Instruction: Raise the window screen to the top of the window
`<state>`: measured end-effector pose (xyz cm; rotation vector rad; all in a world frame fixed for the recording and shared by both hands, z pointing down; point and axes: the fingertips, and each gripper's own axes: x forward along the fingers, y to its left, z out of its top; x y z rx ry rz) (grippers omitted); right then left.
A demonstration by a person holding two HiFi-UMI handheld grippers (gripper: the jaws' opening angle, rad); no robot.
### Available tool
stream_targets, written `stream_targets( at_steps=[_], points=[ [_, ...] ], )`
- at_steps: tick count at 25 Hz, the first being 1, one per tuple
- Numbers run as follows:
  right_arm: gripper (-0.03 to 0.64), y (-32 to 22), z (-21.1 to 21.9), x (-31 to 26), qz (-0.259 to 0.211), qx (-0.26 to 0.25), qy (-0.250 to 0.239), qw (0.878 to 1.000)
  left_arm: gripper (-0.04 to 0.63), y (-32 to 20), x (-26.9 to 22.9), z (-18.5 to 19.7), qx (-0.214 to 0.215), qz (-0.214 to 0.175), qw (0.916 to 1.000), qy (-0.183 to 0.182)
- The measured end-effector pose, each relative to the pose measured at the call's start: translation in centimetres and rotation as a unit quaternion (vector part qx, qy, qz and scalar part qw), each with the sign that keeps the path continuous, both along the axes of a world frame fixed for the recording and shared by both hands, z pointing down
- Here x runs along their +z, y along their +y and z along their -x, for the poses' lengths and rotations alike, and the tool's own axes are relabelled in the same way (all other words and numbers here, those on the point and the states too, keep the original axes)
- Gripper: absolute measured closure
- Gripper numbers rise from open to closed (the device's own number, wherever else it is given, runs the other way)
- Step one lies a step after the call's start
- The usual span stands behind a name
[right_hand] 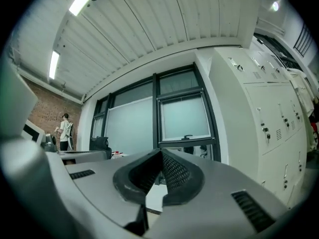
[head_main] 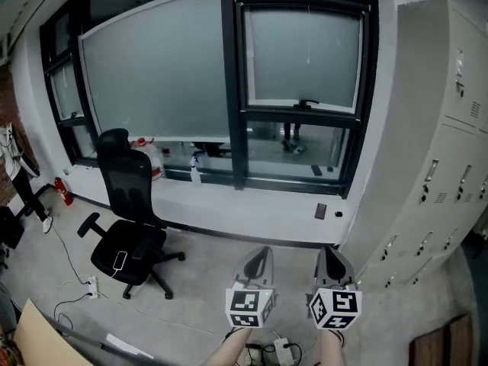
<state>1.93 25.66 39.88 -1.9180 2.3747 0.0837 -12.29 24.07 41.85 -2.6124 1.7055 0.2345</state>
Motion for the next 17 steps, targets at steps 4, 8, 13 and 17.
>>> stream_targets(
  at_steps=[4, 8, 13, 17],
  points=[
    [0.611, 1.4, -0.7, 0.3, -0.002, -0.005, 0.027, 1.0, 0.592, 1.6, -1.2, -0.4, -0.011, -0.017, 0.9998, -0.005],
    [0.611, 2.3, -0.7, 0.5, 0.004, -0.006, 0.033, 0.999, 0.592, 2.7, -1.9, -0.1, -0.017, -0.026, 0.9994, -0.012],
    [0.611, 2.3, -0.7, 0.3, -0.006, 0.002, 0.031, 1.0, 0.591, 2.6, -2.1, 0.2, -0.016, -0.037, 0.999, -0.018],
    [0.611, 2.0, -0.3, 0.8, -0.003, -0.003, 0.025, 1.0, 0.592, 2.2, -1.6, 0.6, -0.017, -0.026, 0.9994, -0.014]
  ],
)
